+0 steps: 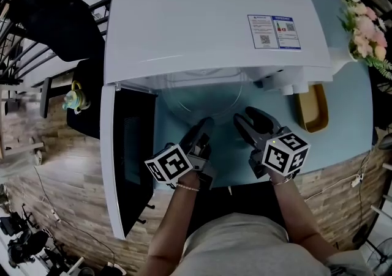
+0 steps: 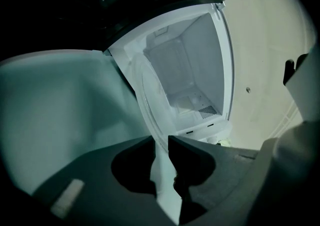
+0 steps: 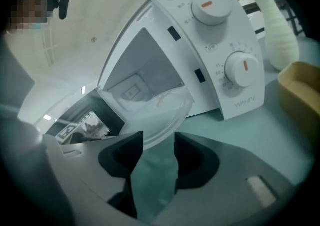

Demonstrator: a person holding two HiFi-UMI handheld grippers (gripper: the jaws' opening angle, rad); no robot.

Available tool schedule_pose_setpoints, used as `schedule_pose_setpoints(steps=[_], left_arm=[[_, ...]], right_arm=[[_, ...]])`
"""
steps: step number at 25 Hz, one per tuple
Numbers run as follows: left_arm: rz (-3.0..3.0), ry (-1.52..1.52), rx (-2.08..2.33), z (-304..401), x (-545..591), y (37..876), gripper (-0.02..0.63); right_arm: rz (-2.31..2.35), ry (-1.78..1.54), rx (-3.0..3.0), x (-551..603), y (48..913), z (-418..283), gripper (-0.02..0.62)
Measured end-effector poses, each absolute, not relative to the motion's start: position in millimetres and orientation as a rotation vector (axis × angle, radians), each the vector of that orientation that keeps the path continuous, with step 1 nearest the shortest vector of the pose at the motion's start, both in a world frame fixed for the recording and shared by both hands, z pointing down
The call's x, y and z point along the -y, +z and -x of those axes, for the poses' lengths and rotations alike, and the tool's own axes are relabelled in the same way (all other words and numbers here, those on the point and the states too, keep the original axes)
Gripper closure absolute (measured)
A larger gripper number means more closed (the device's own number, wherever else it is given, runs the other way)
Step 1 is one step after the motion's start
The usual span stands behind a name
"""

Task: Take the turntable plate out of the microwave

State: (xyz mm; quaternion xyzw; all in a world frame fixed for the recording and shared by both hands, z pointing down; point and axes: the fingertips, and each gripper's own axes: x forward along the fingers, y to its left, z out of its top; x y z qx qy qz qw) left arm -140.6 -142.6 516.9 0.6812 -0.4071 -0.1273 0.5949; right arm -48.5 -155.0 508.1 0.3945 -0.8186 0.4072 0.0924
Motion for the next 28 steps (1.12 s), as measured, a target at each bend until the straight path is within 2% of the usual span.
schedule_pose_setpoints(steps=[7, 18, 22, 28], left_arm=[[-1.582, -0.301, 0.922, 142, 123, 511, 0.52], [-1.593, -0.326, 0.895, 148, 112, 501, 0.525], [-1.589, -0.323, 0.878, 148, 109, 501, 0.526], [-1.577, -0.321, 0.868, 149, 103, 503, 0.529]], right_arm=[[-1.247, 1.487, 2.449, 171, 513, 52, 0.345], [-1.219, 1.895, 2.435, 192, 521, 61, 0.341], [-1.2, 1.928, 2.454, 201, 524, 67, 0.349], [-1.131, 2.031, 2.499, 205, 519, 79, 0.41]])
